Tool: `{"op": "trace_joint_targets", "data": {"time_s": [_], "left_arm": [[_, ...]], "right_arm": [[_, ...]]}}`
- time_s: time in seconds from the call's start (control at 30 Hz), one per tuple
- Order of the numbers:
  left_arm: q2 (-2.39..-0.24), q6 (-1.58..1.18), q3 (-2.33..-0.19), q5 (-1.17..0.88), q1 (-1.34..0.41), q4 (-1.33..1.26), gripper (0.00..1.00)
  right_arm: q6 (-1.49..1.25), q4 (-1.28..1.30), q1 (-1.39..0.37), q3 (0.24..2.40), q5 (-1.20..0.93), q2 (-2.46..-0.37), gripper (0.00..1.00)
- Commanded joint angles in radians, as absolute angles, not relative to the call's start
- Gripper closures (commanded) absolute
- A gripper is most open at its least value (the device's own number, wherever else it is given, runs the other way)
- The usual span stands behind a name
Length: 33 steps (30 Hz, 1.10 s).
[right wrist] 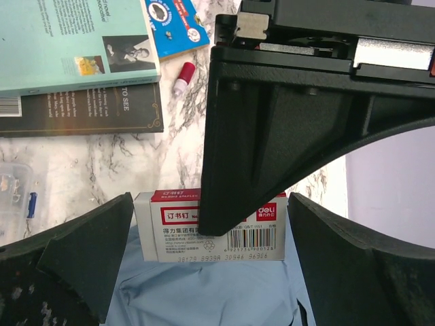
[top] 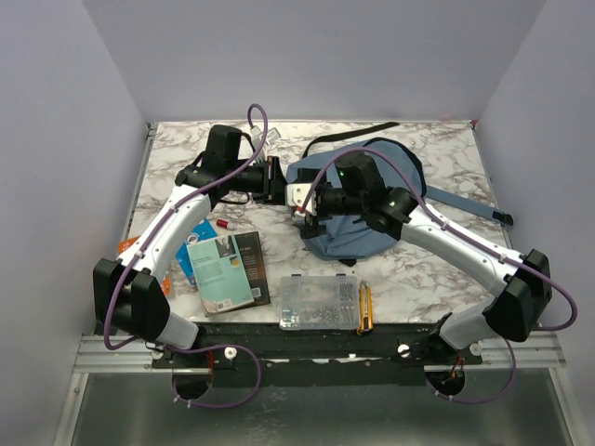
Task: Pack the student bag
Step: Place the stationery in the student bag.
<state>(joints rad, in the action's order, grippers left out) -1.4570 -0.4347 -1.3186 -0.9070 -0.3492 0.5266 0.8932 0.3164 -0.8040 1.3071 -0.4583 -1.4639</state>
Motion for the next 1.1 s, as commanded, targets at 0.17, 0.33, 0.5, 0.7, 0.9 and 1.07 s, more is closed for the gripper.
{"op": "trace_joint_targets", "data": {"time_s": [0.17,0.33,0.5,0.7,0.9,1.07], "left_arm": [[-1.461,-0.436,-1.352,-0.907,-0.351,0.541,0.74],[-1.463,-0.436,-1.351,-0.916,-0.351,0.542,0.74],[-1.470,-0.439,-1.349,-0.913,-0.351,0.543,0.74],[-1.480,-0.442,-1.347,-0.919,-0.351,0.543,0.74],[-1.482,-0.441,-1.347,-0.928,-0.351,0.543,0.74],[-1.490,-0.446,-1.348,-0.948,-0.351,0.540,0.87]], "right_arm": [[0.905,0.309,-0.819,1.304,-0.388,-1.480,0.01],[0.907,0.315,-0.819,1.301,-0.363,-1.482,0.02],[0.894,0.295,-0.819,1.298,-0.366,-1.477,0.11],[0.889,0.292,-0.819,1.311,-0.376,-1.476,0.23],[0.884,0.291,-0.819,1.316,-0.381,-1.476,0.29],[0.863,0.288,-0.819,1.315,-0.395,-1.477,0.30]]}}
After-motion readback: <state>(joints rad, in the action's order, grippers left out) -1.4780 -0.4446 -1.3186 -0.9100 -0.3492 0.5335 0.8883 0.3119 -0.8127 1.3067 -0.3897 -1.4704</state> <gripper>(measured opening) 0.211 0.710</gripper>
